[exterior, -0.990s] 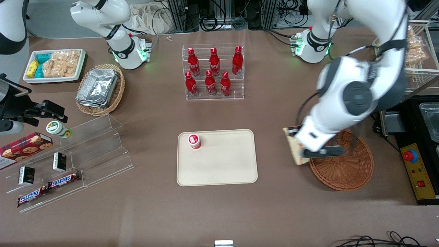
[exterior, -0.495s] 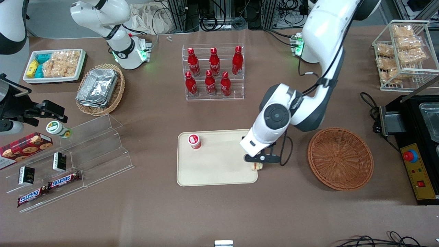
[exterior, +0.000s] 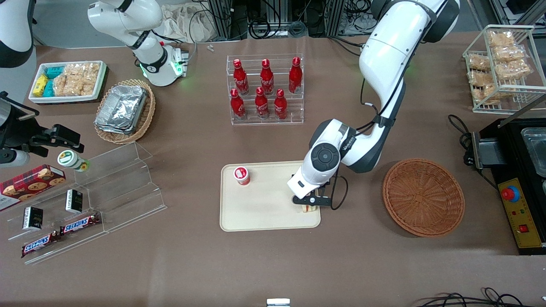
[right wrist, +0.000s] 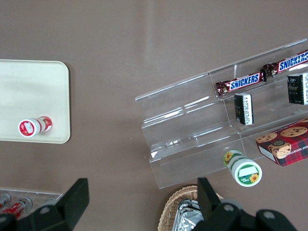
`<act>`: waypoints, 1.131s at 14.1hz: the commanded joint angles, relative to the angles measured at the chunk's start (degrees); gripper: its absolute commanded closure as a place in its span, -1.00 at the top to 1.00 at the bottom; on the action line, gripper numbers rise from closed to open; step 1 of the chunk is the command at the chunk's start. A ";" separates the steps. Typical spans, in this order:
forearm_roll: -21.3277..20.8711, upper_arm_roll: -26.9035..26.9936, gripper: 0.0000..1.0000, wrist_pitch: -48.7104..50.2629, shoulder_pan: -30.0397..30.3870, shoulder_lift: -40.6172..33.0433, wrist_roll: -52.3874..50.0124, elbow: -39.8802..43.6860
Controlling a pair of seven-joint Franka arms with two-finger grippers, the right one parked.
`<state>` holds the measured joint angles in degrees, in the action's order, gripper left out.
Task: Place sandwich from basket to tray
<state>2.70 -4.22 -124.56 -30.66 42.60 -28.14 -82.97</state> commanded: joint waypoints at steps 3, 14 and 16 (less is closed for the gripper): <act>1.95 0.44 0.99 1.33 -0.28 -0.67 -3.14 1.85; 1.26 0.88 0.98 30.41 14.12 -18.33 17.48 2.28; -0.49 1.23 0.99 32.36 16.15 -21.06 20.65 2.20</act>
<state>3.49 -2.76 -93.91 -16.03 24.91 -10.46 -79.28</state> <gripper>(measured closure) 0.004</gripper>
